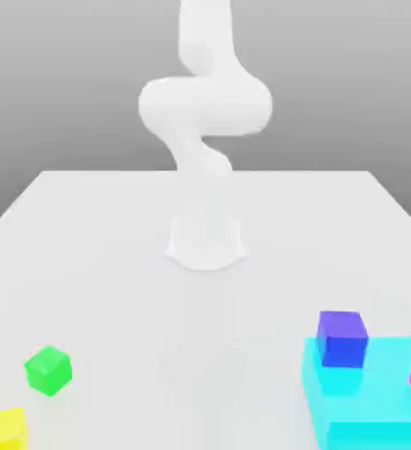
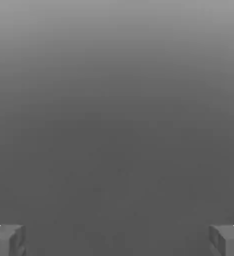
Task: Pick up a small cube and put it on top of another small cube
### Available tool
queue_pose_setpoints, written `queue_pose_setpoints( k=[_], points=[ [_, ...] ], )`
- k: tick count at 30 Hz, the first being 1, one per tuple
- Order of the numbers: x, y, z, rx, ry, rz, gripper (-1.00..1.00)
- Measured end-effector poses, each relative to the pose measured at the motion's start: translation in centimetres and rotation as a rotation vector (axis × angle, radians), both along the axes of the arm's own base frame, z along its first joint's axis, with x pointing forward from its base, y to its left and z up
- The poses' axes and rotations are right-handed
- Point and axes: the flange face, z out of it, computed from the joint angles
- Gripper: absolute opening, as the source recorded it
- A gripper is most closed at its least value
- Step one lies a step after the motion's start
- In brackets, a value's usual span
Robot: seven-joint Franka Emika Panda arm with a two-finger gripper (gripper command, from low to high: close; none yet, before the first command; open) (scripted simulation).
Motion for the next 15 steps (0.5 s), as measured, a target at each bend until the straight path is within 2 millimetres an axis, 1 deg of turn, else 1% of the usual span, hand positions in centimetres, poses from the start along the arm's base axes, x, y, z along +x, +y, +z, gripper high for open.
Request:
queue_pose_setpoints(
  k=[3, 5, 7, 9, 11, 13, 15],
  points=[
    [3.5, -2.9, -5.5, 0.017, 0.091, -0.050, 0.00],
    [5.2, -4.9, -9.3, 0.030, 0.149, -0.084, 0.00],
    [6.4, -6.9, -13.2, 0.043, 0.206, -0.118, 0.00],
    [7.3, -8.9, -17.1, 0.057, 0.263, -0.153, 0.00],
    [7.7, -10.9, -21.1, 0.072, 0.319, -0.188, 0.00],
    [7.6, -12.9, -25.2, 0.087, 0.376, -0.224, 0.00],
    [7.2, -14.7, -29.2, 0.103, 0.432, -0.261, 0.00]
  ],
)
